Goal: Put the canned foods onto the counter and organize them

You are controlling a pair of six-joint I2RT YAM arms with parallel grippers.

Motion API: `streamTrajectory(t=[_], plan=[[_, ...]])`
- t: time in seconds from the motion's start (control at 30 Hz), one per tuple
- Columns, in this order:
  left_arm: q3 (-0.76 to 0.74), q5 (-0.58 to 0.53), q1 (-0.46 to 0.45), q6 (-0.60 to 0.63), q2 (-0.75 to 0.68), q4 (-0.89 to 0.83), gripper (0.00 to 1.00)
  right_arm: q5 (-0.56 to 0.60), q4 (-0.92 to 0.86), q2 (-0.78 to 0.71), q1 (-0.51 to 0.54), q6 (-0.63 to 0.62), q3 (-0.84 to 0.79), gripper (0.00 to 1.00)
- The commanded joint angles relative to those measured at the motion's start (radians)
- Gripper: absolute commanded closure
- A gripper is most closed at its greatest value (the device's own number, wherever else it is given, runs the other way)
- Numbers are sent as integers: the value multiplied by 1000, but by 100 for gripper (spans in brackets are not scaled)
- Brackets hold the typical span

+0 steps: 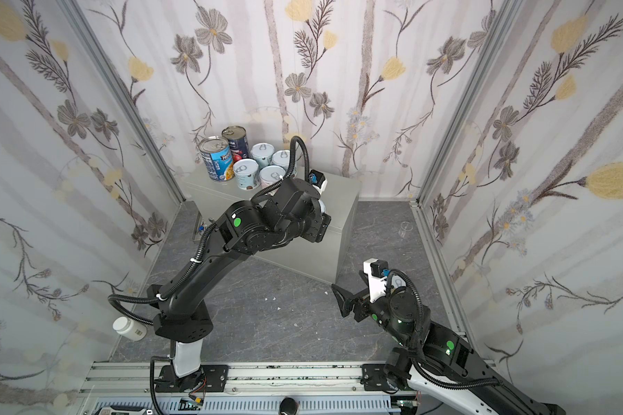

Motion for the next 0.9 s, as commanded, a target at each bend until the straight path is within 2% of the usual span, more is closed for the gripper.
streamTrajectory(t=[0.0, 0.3, 0.87], plan=[[8, 1, 28, -38, 6, 35, 47, -7, -4, -6, 0, 1, -6, 1], [29, 83, 92, -60, 43, 36, 47, -17, -2, -12, 0, 1, -19, 2], [53, 99, 149, -77, 95, 41, 44, -27, 19, 9, 0, 1, -33, 2]])
